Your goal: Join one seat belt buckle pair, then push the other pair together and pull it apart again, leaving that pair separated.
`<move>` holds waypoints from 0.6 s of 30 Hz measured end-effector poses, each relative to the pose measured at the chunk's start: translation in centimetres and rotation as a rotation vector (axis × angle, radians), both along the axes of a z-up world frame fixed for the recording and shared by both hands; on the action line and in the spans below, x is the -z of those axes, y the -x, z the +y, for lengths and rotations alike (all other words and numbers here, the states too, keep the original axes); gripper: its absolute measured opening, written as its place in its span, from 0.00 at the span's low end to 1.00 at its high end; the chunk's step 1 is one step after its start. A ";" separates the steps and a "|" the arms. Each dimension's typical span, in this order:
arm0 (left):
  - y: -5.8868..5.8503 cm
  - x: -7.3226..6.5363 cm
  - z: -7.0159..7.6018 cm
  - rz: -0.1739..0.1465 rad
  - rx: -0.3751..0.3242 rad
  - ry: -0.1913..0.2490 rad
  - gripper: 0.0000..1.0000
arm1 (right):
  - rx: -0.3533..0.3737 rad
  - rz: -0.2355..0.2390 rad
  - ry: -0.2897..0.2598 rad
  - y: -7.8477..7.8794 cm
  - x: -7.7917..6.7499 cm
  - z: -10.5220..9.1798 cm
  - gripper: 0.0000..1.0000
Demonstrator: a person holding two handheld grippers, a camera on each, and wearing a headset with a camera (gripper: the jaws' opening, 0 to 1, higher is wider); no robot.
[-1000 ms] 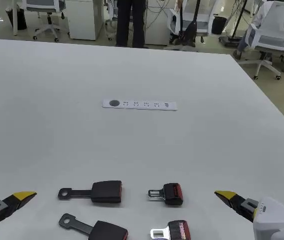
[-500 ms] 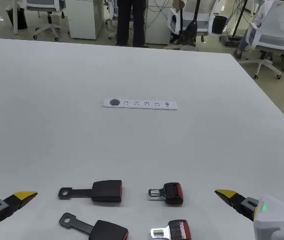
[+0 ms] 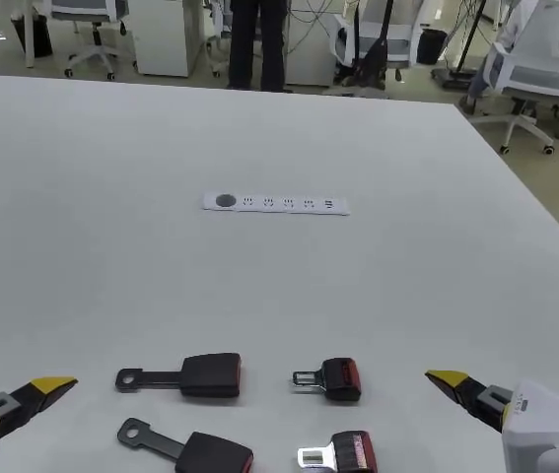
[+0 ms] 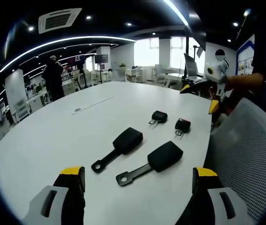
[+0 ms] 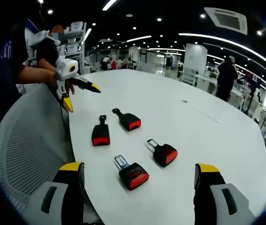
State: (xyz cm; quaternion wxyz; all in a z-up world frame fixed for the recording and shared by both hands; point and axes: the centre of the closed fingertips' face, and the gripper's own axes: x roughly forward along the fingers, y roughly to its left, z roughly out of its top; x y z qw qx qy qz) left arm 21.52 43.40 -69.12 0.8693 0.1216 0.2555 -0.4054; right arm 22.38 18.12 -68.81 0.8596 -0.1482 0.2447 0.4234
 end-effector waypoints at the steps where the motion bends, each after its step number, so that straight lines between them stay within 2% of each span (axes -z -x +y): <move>1: 0.0 0.0 0.0 0.000 0.000 0.001 0.97 | 0.001 0.001 0.000 0.0 0.0 0.0 0.99; 18: 0.1 -0.2 0.1 -0.008 0.008 -0.002 0.97 | -0.002 0.002 -0.003 0.1 0.0 0.0 0.99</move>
